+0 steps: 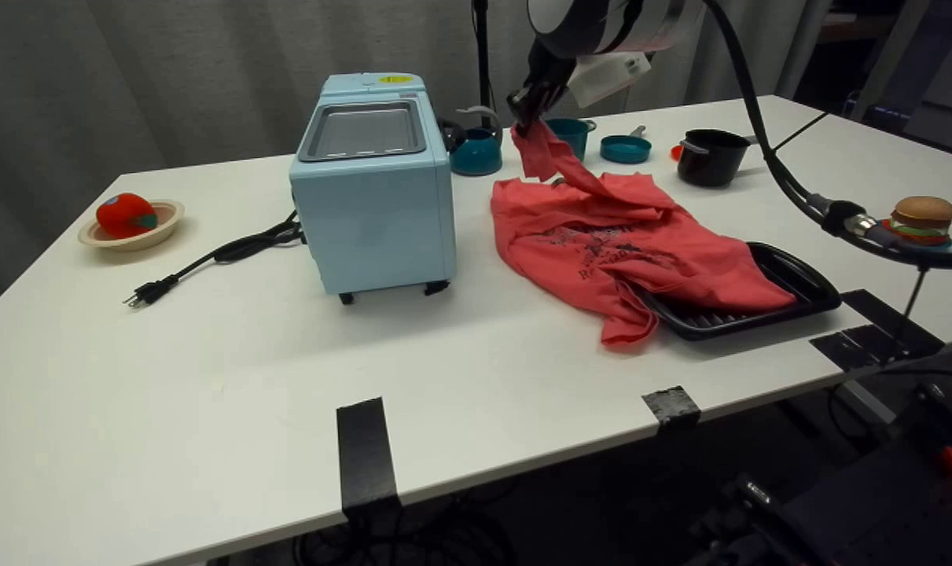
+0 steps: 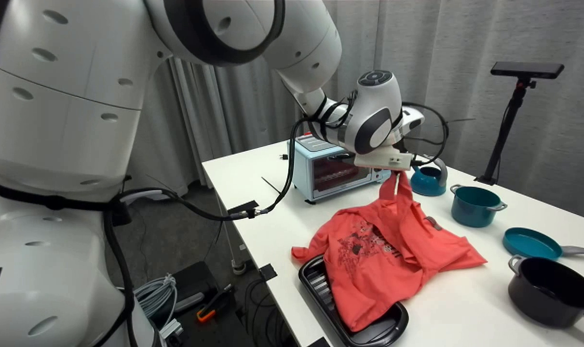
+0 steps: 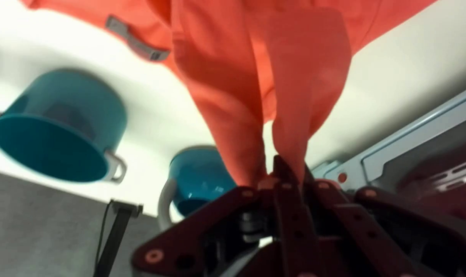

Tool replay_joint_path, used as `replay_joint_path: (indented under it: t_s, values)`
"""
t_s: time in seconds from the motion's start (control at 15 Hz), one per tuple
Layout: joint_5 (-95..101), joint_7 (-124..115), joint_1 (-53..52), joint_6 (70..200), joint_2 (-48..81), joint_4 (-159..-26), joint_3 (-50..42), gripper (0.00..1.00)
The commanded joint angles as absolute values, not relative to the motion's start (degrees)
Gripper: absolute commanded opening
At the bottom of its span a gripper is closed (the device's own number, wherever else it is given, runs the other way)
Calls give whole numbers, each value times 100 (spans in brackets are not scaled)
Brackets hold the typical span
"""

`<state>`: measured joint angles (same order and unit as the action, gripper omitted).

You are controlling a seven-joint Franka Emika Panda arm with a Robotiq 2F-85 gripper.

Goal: Unfold the long sleeve shirt on the table

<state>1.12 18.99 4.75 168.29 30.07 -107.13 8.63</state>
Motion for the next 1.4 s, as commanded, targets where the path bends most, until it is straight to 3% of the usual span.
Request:
replay_joint_path:
  t_s: [0.0, 0.27, 0.53, 0.73, 0.8, 0.87, 1.0, 1.07, 1.33]
  values:
    - [615, 1764, 416, 17553, 2502, -11069, 283, 1]
    - [972, 1335, 56, 17746, 2139, -11286, -917, 1]
    - [1571, 623, -720, 16985, 1782, -11456, -2498, 1]
    - [2041, 96, -1087, 16266, 1597, -11500, -3145, 1]
    - [2154, -25, -1170, 15947, 1544, -11503, -3254, 29]
    - [2248, -154, -1228, 15714, 1509, -11504, -3337, 30]
    - [2277, -304, -1292, 15224, 1435, -11501, -3356, 44]
    - [2583, -552, -833, 14980, 1347, -11456, -2853, 51]
    - [2776, -839, -500, 14351, 1250, -11407, -2313, 81]
